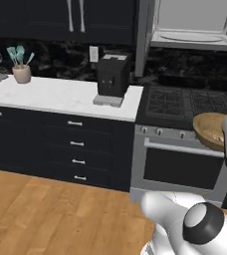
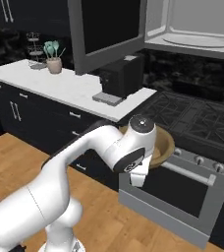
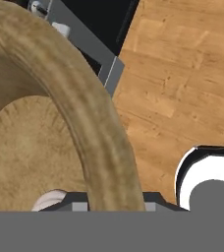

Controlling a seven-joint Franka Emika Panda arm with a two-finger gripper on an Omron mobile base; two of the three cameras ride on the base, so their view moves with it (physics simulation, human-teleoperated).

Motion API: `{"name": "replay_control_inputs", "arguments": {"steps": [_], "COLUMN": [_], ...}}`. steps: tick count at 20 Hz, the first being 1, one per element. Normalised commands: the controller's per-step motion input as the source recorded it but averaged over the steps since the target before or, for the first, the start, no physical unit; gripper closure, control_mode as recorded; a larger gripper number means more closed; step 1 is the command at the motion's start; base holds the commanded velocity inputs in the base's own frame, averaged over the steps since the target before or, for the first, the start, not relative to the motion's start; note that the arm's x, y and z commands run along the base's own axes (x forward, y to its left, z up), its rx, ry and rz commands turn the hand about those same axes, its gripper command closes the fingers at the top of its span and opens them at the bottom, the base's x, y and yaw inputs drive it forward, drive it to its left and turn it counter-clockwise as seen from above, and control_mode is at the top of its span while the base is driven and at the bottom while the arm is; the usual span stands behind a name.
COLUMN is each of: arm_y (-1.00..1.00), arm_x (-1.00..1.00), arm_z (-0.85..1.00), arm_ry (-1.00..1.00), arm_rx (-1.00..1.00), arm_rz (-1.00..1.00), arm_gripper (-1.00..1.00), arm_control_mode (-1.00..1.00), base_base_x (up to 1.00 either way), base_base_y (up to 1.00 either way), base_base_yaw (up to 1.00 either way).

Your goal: Pick the garlic from the sink and place it in the bowl. Then pick the bowl and place it in the microwave. Then close the microwave door and press the start button.

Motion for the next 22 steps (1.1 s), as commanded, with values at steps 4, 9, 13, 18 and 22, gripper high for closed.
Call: {"name": "replay_control_inputs", "arguments": {"steps": [4,9,13,18,22], "arm_y": [0.00,0.00,0.00,0.00,0.00], "arm_x": [0.00,0.00,0.00,0.00,0.00], "arm_z": [0.00,0.00,0.00,0.00,0.00], "arm_ry": [0.00,0.00,0.00,0.00,0.00], "arm_rx": [0.00,0.00,0.00,0.00,0.00], "arm_rz": [0.00,0.00,0.00,0.00,0.00], "arm_gripper": [1.00,1.00,1.00,1.00,1.00], "arm_control_mode": [1.00,1.00,1.00,1.00,1.00], "base_base_x": [0.73,0.64,0.52,0.50,0.65], "base_base_y": [-0.87,-0.48,0.00,0.01,0.01], "base_base_yaw": [-0.14,-0.23,-0.31,-0.26,-0.14]}}
